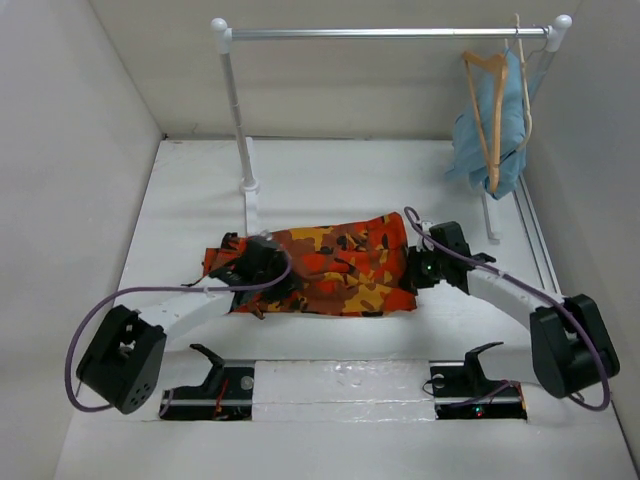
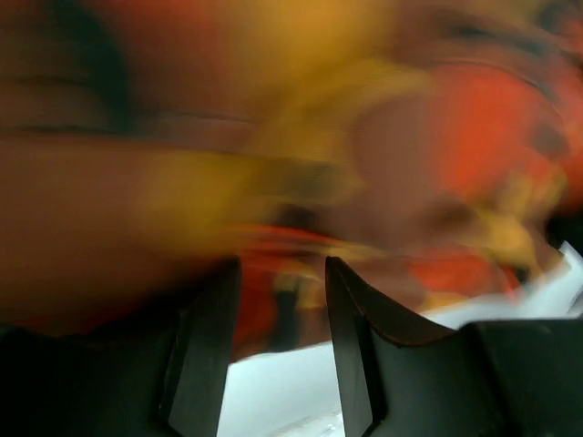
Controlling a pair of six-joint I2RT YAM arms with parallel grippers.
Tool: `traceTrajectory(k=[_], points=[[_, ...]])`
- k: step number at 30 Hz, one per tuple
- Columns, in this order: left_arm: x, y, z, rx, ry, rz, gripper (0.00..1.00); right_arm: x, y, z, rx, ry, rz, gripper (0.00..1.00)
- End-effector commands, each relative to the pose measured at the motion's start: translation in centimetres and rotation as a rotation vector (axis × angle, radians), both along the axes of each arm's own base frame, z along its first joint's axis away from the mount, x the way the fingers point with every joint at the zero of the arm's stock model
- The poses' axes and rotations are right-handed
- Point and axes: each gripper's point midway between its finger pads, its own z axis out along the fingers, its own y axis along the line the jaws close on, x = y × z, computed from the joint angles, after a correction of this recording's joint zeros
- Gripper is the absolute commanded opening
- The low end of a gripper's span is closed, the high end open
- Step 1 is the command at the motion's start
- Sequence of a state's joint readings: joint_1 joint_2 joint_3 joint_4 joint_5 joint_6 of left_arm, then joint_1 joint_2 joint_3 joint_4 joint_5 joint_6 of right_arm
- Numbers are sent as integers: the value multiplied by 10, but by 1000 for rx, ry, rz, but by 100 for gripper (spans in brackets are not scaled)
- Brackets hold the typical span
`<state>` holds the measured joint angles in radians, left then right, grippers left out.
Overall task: Place the trousers on the hanger
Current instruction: Fold the trousers at the center of the board, then pick up the hanger from the clothesline.
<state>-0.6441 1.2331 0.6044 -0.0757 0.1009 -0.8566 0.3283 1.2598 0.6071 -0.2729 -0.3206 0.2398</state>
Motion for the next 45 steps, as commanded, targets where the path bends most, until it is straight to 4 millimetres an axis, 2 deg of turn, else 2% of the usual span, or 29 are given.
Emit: traceTrajectory(k=[1, 6, 8, 12, 13, 15, 16, 17, 19, 20, 21, 22, 23, 24, 25, 26, 27, 28, 29, 30, 31, 32, 33, 34, 35, 37, 38, 40, 45], points=[[12, 49, -14, -155, 64, 270, 39, 1, 12, -14, 82, 12, -12, 0], [20, 130, -21, -110, 42, 507, 40, -53, 28, -45, 83, 112, 42, 0], [28, 158, -14, -81, 23, 595, 41, -69, 40, -37, 110, 116, 76, 0], [39, 161, 15, -56, -44, 535, 41, -69, 43, -15, 94, 64, 98, 0], [46, 159, 32, -61, -87, 507, 41, -56, 48, 4, 104, 7, 106, 3], [47, 148, 55, -64, -143, 445, 37, -51, 49, 24, 86, -11, 130, 24], [56, 143, 82, -72, -213, 414, 34, -30, 55, 60, 86, -109, 149, 33], [59, 137, 99, -84, -261, 385, 23, -30, 51, 74, 58, -113, 154, 47], [66, 127, 129, -104, -328, 326, 9, -17, 57, 119, 49, -214, 197, 55], [78, 123, 158, -113, -389, 292, 0, -4, 64, 175, 84, -318, 212, 56], [84, 120, 171, -119, -417, 268, 0, 3, 66, 206, 95, -385, 215, 51], [89, 114, 185, -135, -445, 231, 0, 12, 64, 236, 82, -470, 211, 37], [103, 111, 208, -138, -501, 205, 0, 22, 62, 296, 104, -582, 193, 6], [108, 105, 219, -146, -526, 182, 0, 28, 58, 325, 99, -641, 182, 0], [114, 103, 229, -129, -554, 182, 0, 43, 39, 349, 47, -712, 123, 0], [120, 79, 250, -123, -592, 130, 0, 51, 27, 367, 13, -744, 84, 0], [123, 66, 260, -83, -628, 91, 0, 63, 16, 404, -1, -818, 34, 0], [129, 33, 273, -15, -656, 33, 0, 70, -18, 438, -60, -890, -50, 0], [129, 14, 277, 11, -649, 23, 0, 86, -30, 426, -107, -858, -78, 0], [132, -1, 280, 85, -663, -9, 0, 87, -46, 454, -118, -922, -126, 0], [136, -9, 312, 130, -720, 31, 0, 108, -75, 453, -175, -910, -196, 9], [136, -29, 291, 202, -670, -11, 0, 113, -88, 452, -192, -892, -218, 20], [116, -60, 293, 205, -688, -76, 1, 118, -101, 455, -203, -891, -247, 31], [112, -64, 296, 238, -708, -60, 8, 128, -106, 452, -191, -877, -237, 41], [104, -74, 296, 219, -720, -82, 24, 135, -130, 442, -206, -839, -277, 53], [83, -93, 272, 164, -675, -159, 35, 141, -137, 431, -182, -800, -255, 58], [76, -96, 272, 116, -669, -173, 40, 145, -141, 427, -182, -797, -258, 60], [57, -105, 237, 79, -589, -244, 41, 150, -148, 417, -175, -779, -252, 60], [17, -114, 206, 36, -527, -271, 42, 162, -164, 391, -184, -731, -279, 60]])
